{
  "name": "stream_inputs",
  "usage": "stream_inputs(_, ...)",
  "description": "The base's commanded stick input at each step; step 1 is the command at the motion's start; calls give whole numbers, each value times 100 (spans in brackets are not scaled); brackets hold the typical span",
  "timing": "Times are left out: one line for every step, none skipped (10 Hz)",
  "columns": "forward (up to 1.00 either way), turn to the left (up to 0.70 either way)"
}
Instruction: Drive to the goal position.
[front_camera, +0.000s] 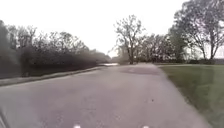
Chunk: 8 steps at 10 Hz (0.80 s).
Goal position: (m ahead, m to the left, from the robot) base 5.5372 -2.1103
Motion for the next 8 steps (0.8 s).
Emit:
stream_inputs(0, -100)
stream_inputs(0, -100)
stream_inputs(22, -83)
stream_inputs(100, -3)
stream_inputs(100, 0)
stream_inputs(100, 0)
stream_inputs(100, 0)
stream_inputs(100, 0)
